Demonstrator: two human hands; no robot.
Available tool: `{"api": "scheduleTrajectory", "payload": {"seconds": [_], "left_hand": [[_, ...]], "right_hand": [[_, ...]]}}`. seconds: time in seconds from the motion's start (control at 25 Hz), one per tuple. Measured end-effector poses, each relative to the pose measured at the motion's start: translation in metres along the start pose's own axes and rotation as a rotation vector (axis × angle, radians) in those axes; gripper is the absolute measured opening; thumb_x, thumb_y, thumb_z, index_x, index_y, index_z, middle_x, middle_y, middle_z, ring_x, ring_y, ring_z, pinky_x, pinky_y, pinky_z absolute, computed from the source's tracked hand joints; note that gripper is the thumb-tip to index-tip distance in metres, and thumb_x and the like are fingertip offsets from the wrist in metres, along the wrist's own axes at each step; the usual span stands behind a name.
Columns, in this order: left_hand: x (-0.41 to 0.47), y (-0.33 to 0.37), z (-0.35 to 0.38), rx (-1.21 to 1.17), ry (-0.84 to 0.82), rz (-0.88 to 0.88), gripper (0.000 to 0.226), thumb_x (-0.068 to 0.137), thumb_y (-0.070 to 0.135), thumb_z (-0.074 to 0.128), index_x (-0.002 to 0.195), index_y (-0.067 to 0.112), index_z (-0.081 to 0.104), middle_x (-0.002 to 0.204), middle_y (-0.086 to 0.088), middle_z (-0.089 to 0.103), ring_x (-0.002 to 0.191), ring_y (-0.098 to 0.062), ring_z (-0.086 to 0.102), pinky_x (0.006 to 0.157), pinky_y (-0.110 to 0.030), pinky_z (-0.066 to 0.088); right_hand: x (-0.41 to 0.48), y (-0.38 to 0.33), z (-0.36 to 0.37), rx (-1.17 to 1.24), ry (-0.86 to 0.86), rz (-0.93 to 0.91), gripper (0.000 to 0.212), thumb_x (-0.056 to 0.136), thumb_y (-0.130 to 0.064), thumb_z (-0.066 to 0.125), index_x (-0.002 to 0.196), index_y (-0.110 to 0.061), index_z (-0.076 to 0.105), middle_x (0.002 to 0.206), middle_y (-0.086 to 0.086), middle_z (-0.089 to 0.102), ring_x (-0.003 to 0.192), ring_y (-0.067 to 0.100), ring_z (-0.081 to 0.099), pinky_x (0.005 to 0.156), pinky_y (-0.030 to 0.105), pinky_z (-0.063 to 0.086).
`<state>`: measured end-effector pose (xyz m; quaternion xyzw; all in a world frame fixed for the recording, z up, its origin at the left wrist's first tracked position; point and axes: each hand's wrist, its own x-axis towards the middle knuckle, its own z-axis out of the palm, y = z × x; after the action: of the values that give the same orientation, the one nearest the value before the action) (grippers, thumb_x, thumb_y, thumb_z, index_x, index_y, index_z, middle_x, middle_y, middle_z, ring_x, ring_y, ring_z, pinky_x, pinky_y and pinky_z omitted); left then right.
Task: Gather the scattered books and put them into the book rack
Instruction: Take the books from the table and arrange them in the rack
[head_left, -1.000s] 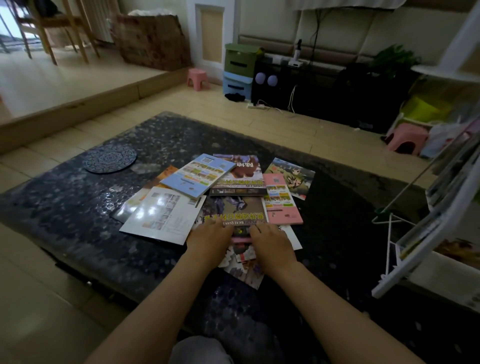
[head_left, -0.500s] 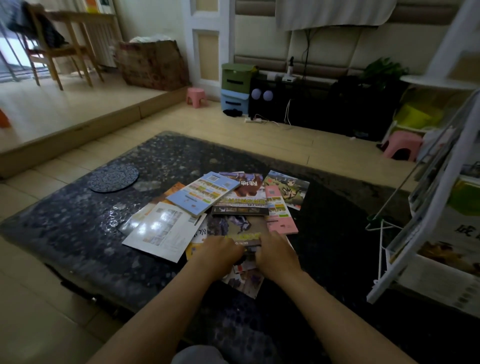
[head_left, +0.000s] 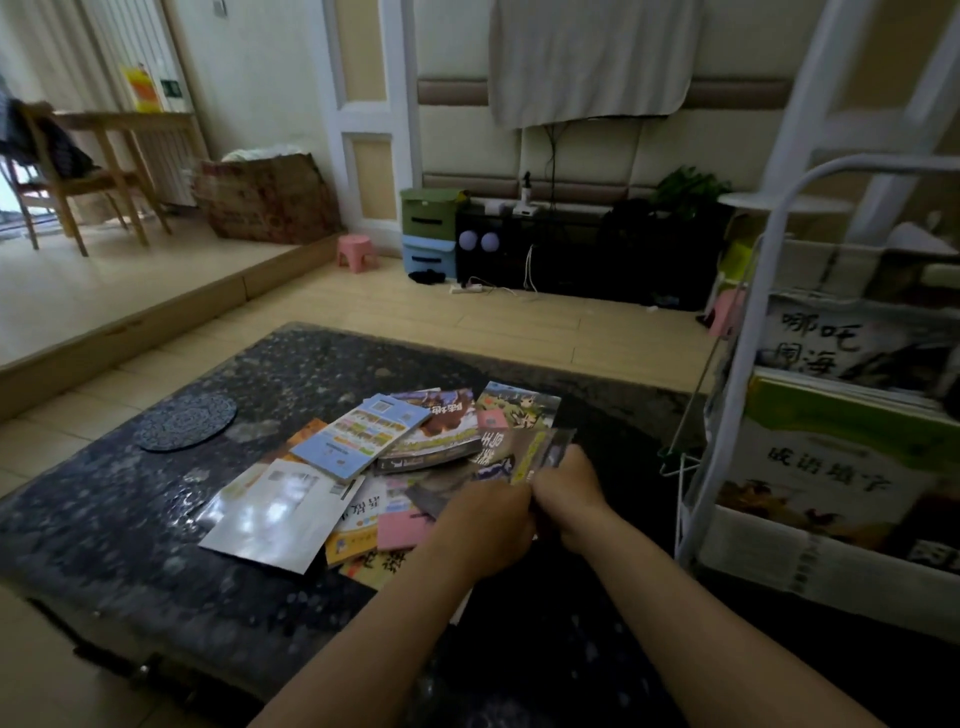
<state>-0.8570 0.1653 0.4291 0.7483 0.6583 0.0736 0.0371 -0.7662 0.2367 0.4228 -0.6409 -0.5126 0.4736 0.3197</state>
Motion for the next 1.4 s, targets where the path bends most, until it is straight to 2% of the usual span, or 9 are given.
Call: {"api": "scheduleTrajectory", "payload": {"seconds": [0.24,0.4,0.48,0.6,0.76,0.84,1.08,1.24,1.4], "left_hand": [[0.030,0.037,-0.057,-0.205,0.337,0.068,0.056,0.092,0.016,0.049,0.146,0.016,0.033,0.134,-0.016,0.049,0.113,-0.038,0.052,0.082,-0.044,0.048],[0.058,0.077,-0.095,-0.190,0.312,0.136,0.088,0.084,0.016,0.063,0.152,0.036,0.011,0.151,-0.016,0.025,0.127,-0.042,0.041,0.093,-0.053,0.048],[0.069,0.108,-0.117,-0.209,0.277,0.193,0.083,0.083,0.020,0.068,0.151,0.032,0.024,0.143,-0.013,0.034,0.122,-0.037,0.046,0.094,-0.045,0.048],[0.080,0.159,-0.142,-0.198,0.348,0.313,0.052,0.081,0.022,0.072,0.128,0.022,0.052,0.107,-0.002,0.048,0.099,-0.025,0.053,0.078,-0.031,0.043],[0.093,0.226,-0.154,-0.273,0.445,0.374,0.031,0.080,0.022,0.077,0.102,0.019,0.056,0.096,0.002,0.056,0.089,-0.018,0.054,0.074,-0.029,0.043],[0.101,0.261,-0.155,-0.311,0.450,0.386,0.028,0.080,0.021,0.077,0.094,0.021,0.052,0.091,0.005,0.054,0.086,-0.015,0.054,0.071,-0.027,0.041],[0.121,0.333,-0.153,-0.351,0.441,0.414,0.031,0.086,0.019,0.072,0.100,0.018,0.045,0.097,0.004,0.054,0.089,-0.014,0.053,0.070,-0.025,0.040],[0.134,0.345,-0.144,-0.247,0.389,0.413,0.059,0.085,0.019,0.072,0.133,0.006,0.041,0.120,-0.007,0.056,0.110,-0.024,0.055,0.089,-0.037,0.050],[0.138,0.341,-0.125,-0.102,0.354,0.409,0.042,0.085,0.022,0.070,0.117,0.013,0.044,0.117,-0.008,0.053,0.105,-0.027,0.055,0.080,-0.036,0.048]], "right_hand": [[-0.005,-0.048,-0.111,-0.327,-0.083,-0.366,0.015,0.104,-0.019,0.043,0.109,-0.018,0.057,0.105,0.004,0.060,0.092,0.027,0.057,0.080,0.039,0.050],[-0.027,-0.076,-0.187,-0.495,-0.153,-0.593,0.021,0.105,-0.018,0.044,0.120,-0.026,0.056,0.114,0.000,0.060,0.100,0.023,0.057,0.083,0.038,0.051],[-0.036,-0.086,-0.226,-0.634,-0.163,-0.661,0.025,0.104,-0.023,0.046,0.127,-0.024,0.056,0.120,0.001,0.060,0.104,0.023,0.056,0.088,0.039,0.050],[-0.051,-0.093,-0.288,-0.736,-0.086,-0.714,0.021,0.103,-0.027,0.050,0.121,-0.028,0.060,0.118,0.001,0.060,0.104,0.025,0.057,0.088,0.042,0.050],[-0.072,-0.097,-0.369,-0.925,0.096,-0.713,0.012,0.099,-0.033,0.055,0.109,-0.027,0.058,0.106,0.000,0.061,0.096,0.021,0.058,0.080,0.039,0.050],[-0.079,-0.091,-0.408,-1.066,0.168,-0.710,0.023,0.094,-0.034,0.063,0.114,-0.028,0.055,0.113,-0.002,0.062,0.100,0.021,0.059,0.082,0.040,0.052],[-0.075,-0.068,-0.471,-1.295,0.437,-0.655,0.030,0.094,-0.025,0.059,0.123,-0.024,0.051,0.120,0.007,0.058,0.108,0.030,0.059,0.069,0.038,0.042],[-0.065,-0.056,-0.480,-1.340,0.568,-0.684,0.034,0.095,-0.019,0.058,0.128,-0.022,0.050,0.119,0.007,0.057,0.110,0.031,0.058,0.070,0.043,0.046],[-0.049,-0.035,-0.476,-1.386,0.537,-0.707,0.031,0.093,-0.017,0.058,0.123,-0.019,0.051,0.118,0.008,0.058,0.111,0.030,0.056,0.072,0.042,0.048]]}}
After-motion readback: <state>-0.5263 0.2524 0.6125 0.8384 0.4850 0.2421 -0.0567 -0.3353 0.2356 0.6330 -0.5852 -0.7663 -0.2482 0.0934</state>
